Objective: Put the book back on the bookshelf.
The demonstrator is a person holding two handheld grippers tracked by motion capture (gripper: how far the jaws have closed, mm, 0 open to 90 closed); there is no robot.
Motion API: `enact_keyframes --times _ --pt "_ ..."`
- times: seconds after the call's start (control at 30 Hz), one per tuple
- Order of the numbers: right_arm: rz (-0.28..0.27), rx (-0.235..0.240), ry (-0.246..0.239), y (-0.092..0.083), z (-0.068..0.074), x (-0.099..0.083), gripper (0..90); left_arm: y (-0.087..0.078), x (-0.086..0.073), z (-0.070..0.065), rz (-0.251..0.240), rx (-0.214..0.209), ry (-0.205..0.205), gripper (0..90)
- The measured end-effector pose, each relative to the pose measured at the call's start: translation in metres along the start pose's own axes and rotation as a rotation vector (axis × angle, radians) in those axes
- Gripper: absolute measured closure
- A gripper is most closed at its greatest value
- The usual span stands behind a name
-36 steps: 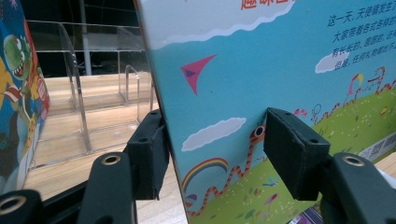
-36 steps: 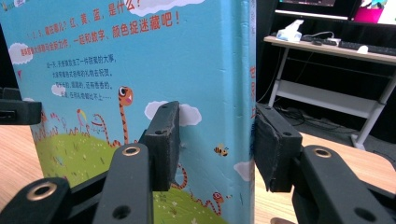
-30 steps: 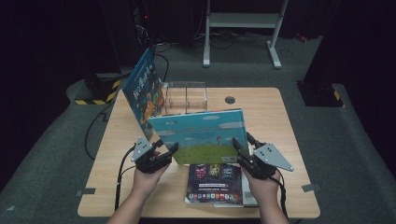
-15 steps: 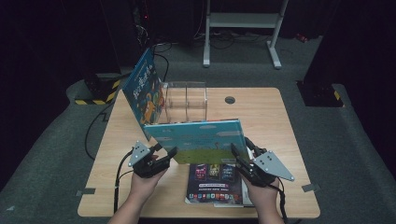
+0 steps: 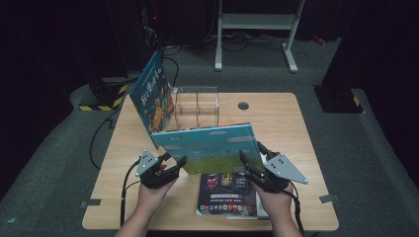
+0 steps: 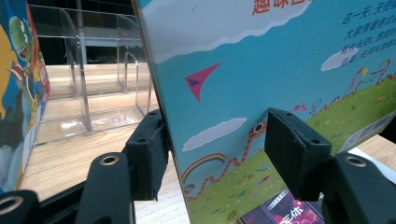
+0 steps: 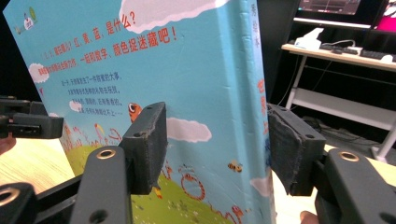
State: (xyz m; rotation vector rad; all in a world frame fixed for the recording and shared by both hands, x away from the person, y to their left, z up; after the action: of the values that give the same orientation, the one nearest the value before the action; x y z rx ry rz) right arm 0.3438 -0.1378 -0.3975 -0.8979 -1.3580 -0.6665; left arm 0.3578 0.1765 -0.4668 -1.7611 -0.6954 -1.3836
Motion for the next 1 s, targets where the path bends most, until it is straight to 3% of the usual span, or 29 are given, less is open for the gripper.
enact_keyframes --times 0.33,0.53,1.0 --pt "-0.009 0.020 -0.002 0.006 0.003 0.012 39.5 -0.001 0.001 -0.001 0.009 0.013 0.022 40.6" --pt "-0.010 0.053 -0.003 0.003 0.005 0.011 47.2 -0.002 0.001 0.005 0.005 0.014 -0.011 39.3" --pt "-0.013 0.110 -0.009 -0.006 0.006 0.005 56.3 0.000 0.000 0.006 -0.009 0.044 -0.010 36.3"
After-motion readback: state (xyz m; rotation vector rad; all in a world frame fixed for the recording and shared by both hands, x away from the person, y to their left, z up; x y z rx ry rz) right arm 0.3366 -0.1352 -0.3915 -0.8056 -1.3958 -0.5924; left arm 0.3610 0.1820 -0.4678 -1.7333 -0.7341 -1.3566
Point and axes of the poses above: each handheld gripper's, and its own axes: y roughly forward along the jaws, x roughly out of its top, z roughly to its left, the point moved 3 cm from there along y, roughly forward along the jaws, and after that the axes turned 4 degrees about y, right-handed, at the moved point
